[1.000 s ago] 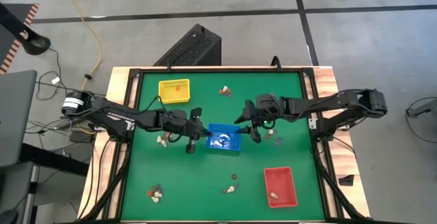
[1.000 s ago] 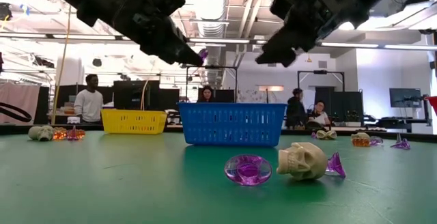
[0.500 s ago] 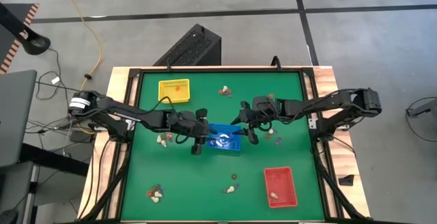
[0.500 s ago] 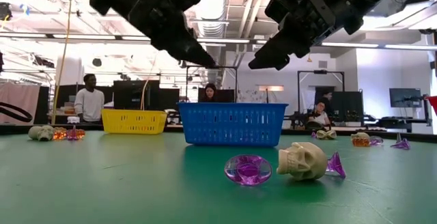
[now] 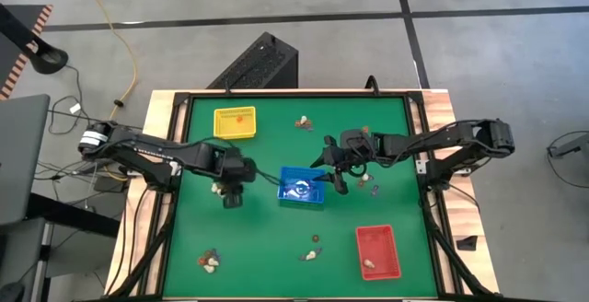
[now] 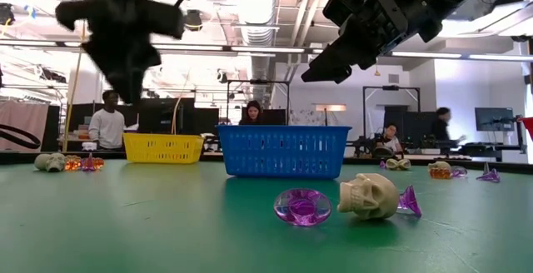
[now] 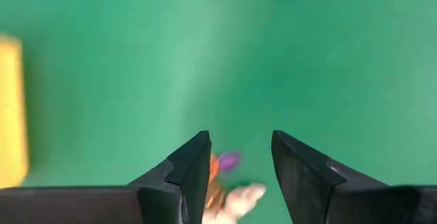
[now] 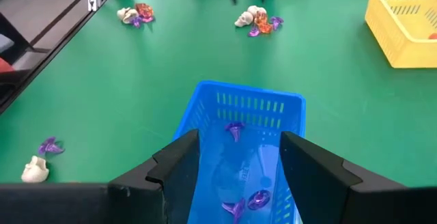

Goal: Sort Halloween decoration
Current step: Put the skull toy into the red bin

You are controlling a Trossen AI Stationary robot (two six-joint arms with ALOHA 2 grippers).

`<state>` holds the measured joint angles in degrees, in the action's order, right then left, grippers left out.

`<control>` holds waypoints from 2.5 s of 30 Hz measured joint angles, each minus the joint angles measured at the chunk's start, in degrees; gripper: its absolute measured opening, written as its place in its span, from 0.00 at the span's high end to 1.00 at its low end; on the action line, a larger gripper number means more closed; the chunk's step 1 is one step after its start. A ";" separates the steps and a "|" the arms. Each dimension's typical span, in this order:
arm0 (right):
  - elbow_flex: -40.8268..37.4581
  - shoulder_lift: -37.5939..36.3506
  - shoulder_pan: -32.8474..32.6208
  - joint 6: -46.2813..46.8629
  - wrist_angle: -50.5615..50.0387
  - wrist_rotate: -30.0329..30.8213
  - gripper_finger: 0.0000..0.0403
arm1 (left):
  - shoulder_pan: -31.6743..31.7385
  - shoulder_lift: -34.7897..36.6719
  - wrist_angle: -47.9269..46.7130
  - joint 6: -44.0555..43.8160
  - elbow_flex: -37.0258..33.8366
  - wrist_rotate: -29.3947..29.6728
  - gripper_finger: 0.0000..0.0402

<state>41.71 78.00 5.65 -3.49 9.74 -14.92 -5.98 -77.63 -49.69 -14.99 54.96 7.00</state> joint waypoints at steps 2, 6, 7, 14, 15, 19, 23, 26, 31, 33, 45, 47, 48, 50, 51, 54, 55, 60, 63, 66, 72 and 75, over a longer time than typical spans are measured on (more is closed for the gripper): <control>0.00 0.00 0.04 -0.02 0.02 0.00 0.42 | -0.09 -0.21 -3.03 -3.00 0.02 0.95 0.64; 0.00 0.00 0.06 -0.03 0.00 0.00 0.42 | -0.74 -0.30 -5.01 -5.80 0.02 1.15 0.64; 0.00 0.00 0.06 -0.03 0.02 0.00 0.42 | -0.78 -0.30 -5.72 -6.45 0.02 1.22 0.64; 0.00 0.00 0.06 -0.04 -0.07 0.00 0.42 | -0.85 -0.32 -6.12 -12.95 -4.88 -0.96 0.64; 0.00 0.00 0.06 -0.05 -0.08 0.00 0.42 | -0.85 -0.32 -5.42 -13.66 -6.27 -2.61 0.64; 0.00 0.00 0.10 -0.21 -0.22 0.00 0.42 | -1.10 -0.35 -0.79 -16.43 -10.54 -8.02 0.64; 0.00 0.00 0.10 -1.11 -0.22 0.00 0.42 | -2.49 -0.35 2.13 -15.73 -12.05 -8.05 0.64; 0.00 0.00 0.10 -1.10 -0.22 0.00 0.42 | -3.43 -0.35 2.12 -15.78 -12.64 -6.01 0.64; 0.00 0.00 0.10 -1.09 0.10 0.00 0.42 | -3.91 -0.35 3.23 -18.77 -14.74 -3.69 0.64; 0.00 0.00 0.10 -1.10 0.13 0.00 0.42 | -3.91 -0.35 4.99 -19.96 -16.27 -3.73 0.64; 0.00 0.00 0.10 -1.11 0.19 0.00 0.42 | -3.93 -0.13 11.77 -21.26 -20.15 -4.47 0.64; 0.00 0.00 0.10 -1.11 0.28 0.00 0.42 | -3.93 -0.17 11.74 -21.23 -20.20 -4.82 0.64; 0.00 0.00 0.10 -1.11 0.28 0.00 0.42 | -3.93 -0.17 11.72 -21.21 -20.20 -5.04 0.64; 0.00 0.00 0.10 -1.11 0.37 0.00 0.42 | -3.91 -0.19 11.72 -21.26 -20.20 -5.43 0.64; 0.00 0.00 0.10 -1.11 0.39 0.00 0.42 | -3.91 -0.19 11.70 -21.24 -20.20 -5.57 0.64; 0.00 0.00 0.10 -1.09 0.59 0.00 0.42 | -3.91 -0.21 11.64 -21.26 -20.22 -5.91 0.68; 0.00 0.00 0.10 -1.09 0.61 0.00 0.42 | -3.91 -0.22 11.59 -21.26 -20.22 -6.05 0.70; 0.00 0.00 0.10 -1.09 0.63 0.00 0.42 | -3.91 -0.24 11.39 -21.26 -20.25 -6.51 0.81; 0.00 0.00 0.10 -1.09 0.61 0.00 0.42 | -3.91 -0.26 11.24 -20.72 -19.94 -6.51 0.81; 0.00 0.00 0.10 -1.08 0.61 0.00 0.42 | -3.91 -0.47 9.86 -19.38 -18.65 -6.41 0.79; 0.00 0.00 0.12 -1.07 0.63 0.00 0.42 | -3.93 -0.37 7.62 -15.56 -14.64 -6.74 0.73; 0.00 0.00 0.11 -1.07 0.63 0.00 0.42 | -3.91 -0.36 7.56 -13.28 -12.32 -6.79 0.78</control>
<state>41.71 78.00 5.76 -4.56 10.37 -14.92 -9.89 -77.99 -42.13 -28.27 42.64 0.21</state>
